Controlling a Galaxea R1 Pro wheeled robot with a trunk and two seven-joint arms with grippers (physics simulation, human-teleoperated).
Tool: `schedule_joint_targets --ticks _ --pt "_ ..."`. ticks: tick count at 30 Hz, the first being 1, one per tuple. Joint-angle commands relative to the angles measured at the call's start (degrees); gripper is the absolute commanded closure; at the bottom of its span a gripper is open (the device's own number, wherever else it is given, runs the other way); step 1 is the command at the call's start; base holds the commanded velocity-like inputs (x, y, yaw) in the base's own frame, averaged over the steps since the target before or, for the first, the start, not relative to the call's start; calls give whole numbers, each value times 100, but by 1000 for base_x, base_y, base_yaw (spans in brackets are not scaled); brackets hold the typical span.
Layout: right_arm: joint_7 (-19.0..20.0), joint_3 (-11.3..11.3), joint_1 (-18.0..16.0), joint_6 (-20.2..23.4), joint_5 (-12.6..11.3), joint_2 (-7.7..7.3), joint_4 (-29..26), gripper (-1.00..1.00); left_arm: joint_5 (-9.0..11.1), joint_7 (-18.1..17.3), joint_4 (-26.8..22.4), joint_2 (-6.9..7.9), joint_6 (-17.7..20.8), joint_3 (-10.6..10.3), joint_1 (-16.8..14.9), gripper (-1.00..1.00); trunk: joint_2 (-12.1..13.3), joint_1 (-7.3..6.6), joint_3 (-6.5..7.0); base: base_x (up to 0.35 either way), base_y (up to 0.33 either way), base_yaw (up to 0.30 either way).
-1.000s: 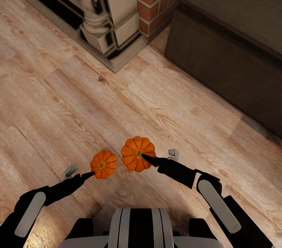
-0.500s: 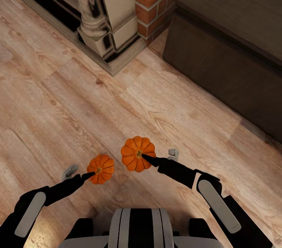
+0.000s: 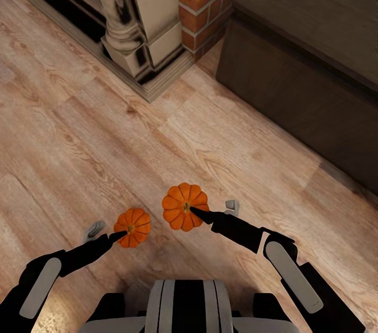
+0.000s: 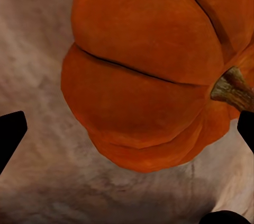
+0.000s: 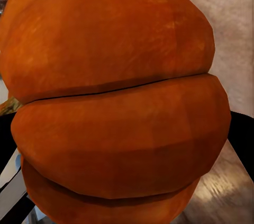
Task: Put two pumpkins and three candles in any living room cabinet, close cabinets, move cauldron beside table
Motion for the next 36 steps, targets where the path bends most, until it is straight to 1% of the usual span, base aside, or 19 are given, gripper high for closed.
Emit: schedule_joint_targets --ticks 1,3,6,10,13,17,24,29,36 --pt "-5 3 -3 18 -28 -3 -1 100 -1 -20 -1 -2 35 12 -2 -100 -1 -1 -2 0 -3 0" --pt "-5 3 -3 18 -26 -3 -1 100 -1 -16 -1 -2 35 12 -2 -100 -4 4 -47 0 -1 0" --pt "-5 3 -3 18 -30 -3 -3 100 -1 -17 -1 -2 35 15 -2 -100 -4 4 -47 0 0 0" --pt "-5 3 -3 18 -31 -3 -2 100 -1 -17 -1 -2 35 16 -2 -100 -9 15 -135 0 0 0" --pt "-5 3 -3 18 -29 -3 -1 100 -1 -22 -7 -2 35 12 -2 -100 -9 15 -135 0 0 0" --pt "-5 3 -3 18 -25 -3 -1 100 -1 -28 -12 -2 35 8 -2 -100 -14 25 -224 0 0 0" --pt "-5 3 -3 17 -25 -3 -1 100 -1 -29 -60 -10 35 3 -2 -100 -14 25 -224 3 -3 0" --pt "-12 3 -3 10 -25 3 6 100 -1 -23 -62 -10 35 -1 -2 -100 -14 25 -224 92 -117 0" --pt "-6 3 -3 9 -25 -2 4 100 -1 -25 -62 -10 35 -1 -2 -100 -14 25 -224 88 -13 0"
